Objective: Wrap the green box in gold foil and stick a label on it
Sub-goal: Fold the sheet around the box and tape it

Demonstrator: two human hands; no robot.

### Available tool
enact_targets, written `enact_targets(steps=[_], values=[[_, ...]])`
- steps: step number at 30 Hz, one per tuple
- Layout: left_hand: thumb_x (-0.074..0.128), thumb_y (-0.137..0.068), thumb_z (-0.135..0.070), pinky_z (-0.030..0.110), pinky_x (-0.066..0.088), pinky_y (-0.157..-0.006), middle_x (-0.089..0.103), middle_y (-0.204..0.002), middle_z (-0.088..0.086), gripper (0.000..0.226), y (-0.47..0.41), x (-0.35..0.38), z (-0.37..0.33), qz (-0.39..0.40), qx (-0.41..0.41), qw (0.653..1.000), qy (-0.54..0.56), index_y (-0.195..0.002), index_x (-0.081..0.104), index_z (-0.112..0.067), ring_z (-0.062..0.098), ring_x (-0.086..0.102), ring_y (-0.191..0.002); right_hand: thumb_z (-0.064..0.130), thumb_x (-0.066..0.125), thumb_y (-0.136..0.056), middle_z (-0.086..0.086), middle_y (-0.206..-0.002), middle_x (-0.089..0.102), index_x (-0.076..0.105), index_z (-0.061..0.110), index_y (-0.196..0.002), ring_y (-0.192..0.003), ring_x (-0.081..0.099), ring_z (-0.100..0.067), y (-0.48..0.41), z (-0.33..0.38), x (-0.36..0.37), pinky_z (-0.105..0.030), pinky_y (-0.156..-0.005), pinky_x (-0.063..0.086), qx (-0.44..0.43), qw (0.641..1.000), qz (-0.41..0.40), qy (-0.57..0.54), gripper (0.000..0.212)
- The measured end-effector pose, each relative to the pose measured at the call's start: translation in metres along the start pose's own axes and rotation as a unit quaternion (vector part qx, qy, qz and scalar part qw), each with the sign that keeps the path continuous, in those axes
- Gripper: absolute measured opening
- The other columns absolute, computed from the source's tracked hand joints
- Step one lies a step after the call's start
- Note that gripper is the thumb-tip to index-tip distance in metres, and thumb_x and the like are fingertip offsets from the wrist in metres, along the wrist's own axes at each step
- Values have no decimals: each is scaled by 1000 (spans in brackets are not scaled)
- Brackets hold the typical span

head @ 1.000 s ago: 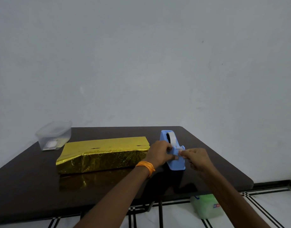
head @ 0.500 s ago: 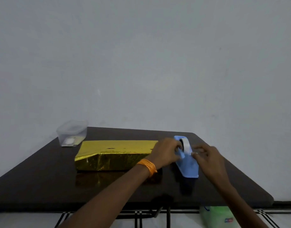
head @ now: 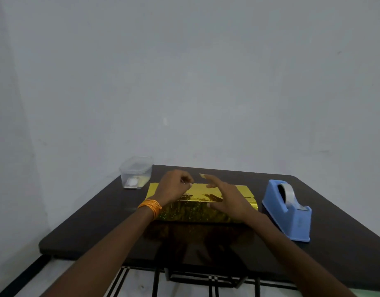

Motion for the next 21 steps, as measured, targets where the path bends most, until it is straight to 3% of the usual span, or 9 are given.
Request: enact_targets(steps=[11,17,21], values=[[73,-86,-31,14,39,-62,74,-92,-4,12,-4,21,5,36,2,999,-10,-90,78,-21,9,63,-82,31,74,-87,9,-125,69,33,38,-151,-118,61,-13,8,-4,22,-34,-100,47,-40,995,-81,45,76],[78,-80,-42,33,53,-77,73,-96,-11,16,0,18,24,47,-51,997,40,-88,79,-28,8,61,-89,35,71,-90,11,-126,68,37,38,-149,-116,60,-13,7,-7,27,-37,-103,46,-32,993,-104,53,68],[78,-77,-45,47,52,-87,72,-95,-15,14,3,18,32,46,-68,994,68,-85,79,-33,7,60,-94,37,69,-91,13,-130,66,35,39,-150,-120,57,-14,10,-5,29,-38,-106,43,-24,993,-105,54,68]])
Point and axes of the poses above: each hand's wrist, its own y-axis away from the middle knuckle, its own x-axis out of the palm, z = x × y, the point moved 1 cm from there along -y, towards the middle knuckle
